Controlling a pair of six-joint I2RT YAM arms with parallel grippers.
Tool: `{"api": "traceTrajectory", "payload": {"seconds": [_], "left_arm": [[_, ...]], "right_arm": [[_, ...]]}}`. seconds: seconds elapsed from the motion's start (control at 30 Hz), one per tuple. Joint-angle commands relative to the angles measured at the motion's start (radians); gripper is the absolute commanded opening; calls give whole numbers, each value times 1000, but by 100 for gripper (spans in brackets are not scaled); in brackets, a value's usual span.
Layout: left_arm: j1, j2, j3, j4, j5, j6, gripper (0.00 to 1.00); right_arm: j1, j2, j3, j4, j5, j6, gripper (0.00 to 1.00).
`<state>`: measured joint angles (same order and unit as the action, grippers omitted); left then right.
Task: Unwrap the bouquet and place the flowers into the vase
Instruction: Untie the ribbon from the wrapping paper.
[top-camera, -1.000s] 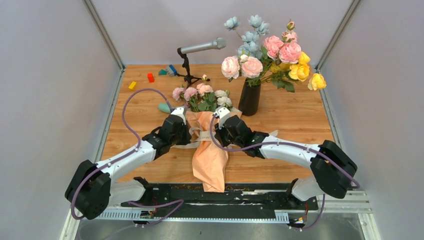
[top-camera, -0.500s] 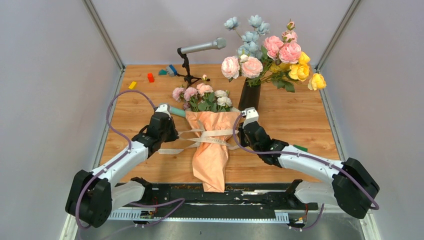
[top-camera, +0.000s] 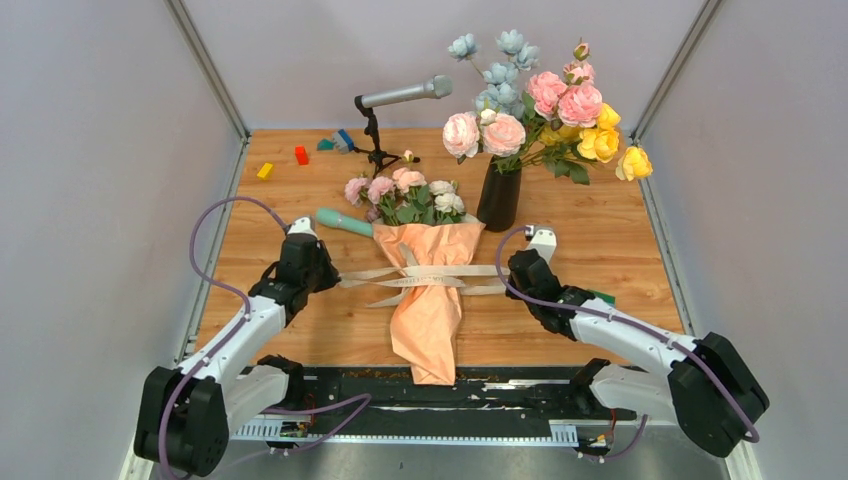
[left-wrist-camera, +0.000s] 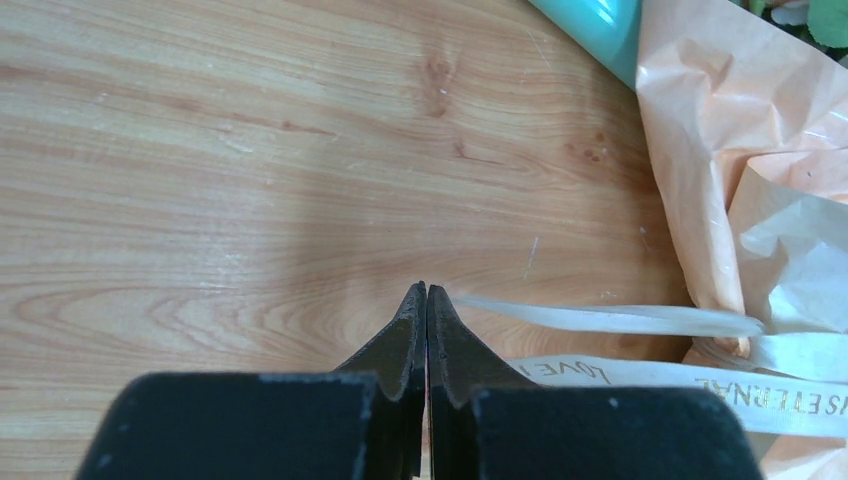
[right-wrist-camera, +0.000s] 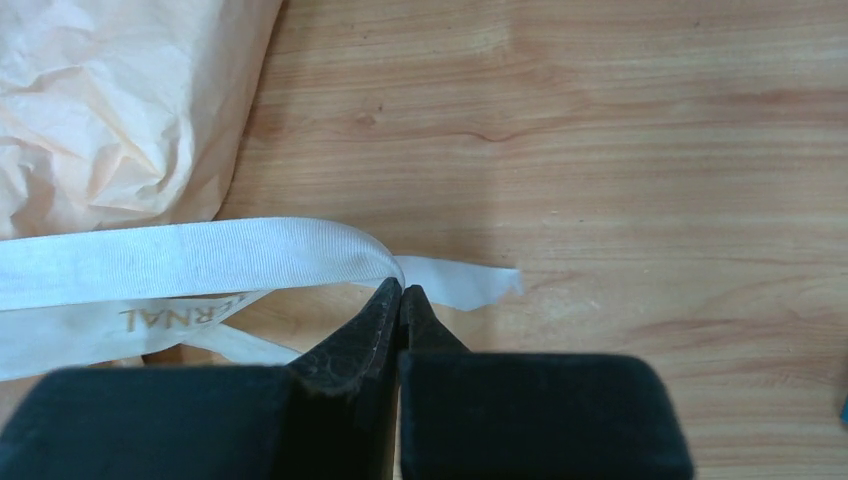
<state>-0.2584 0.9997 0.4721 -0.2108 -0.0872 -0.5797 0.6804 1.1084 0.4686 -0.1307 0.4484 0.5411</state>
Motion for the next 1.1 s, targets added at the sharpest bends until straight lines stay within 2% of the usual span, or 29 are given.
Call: {"api": "traceTrajectory", "payload": {"seconds": [0.0, 0.1, 0.17, 0.3, 0.37, 0.5, 0.6, 0.7, 0.77, 0.93, 1.07], "left_arm": [[25, -32, -13, 7, -5, -29, 0], [27, -42, -4, -13, -11, -25, 0], [27, -46, 12, -34, -10, -13, 6], [27, -70, 52, -72, 15, 19, 24], [27, -101, 76, -87, 34, 41, 37], [9, -117, 128, -86, 110, 73, 53], [-93, -104, 157, -73, 94, 101, 60], [-192, -65, 180, -31, 71, 143, 66], [-278, -33, 194, 13, 90, 176, 67], [-410, 25, 215, 144, 152, 254, 71], [-516, 114, 269, 170, 136, 324, 73]], "right_arm": [[-22, -29, -16, -13, 36, 63, 0], [-25, -39, -16, -14, 29, 60, 5], [-26, -52, -15, -15, 19, 47, 9], [-27, -88, -16, -18, 12, 15, 22], [-27, -113, -14, -33, 11, 2, 29], [-27, -166, -12, -56, 11, -21, 40], [-27, -207, -18, -61, 10, -42, 47], [-28, -232, -26, -62, 13, -63, 49], [-28, -242, -30, -67, 8, -69, 49], [-28, -261, -42, -68, -15, -76, 49], [-28, -269, -50, -65, -21, -76, 49]]}}
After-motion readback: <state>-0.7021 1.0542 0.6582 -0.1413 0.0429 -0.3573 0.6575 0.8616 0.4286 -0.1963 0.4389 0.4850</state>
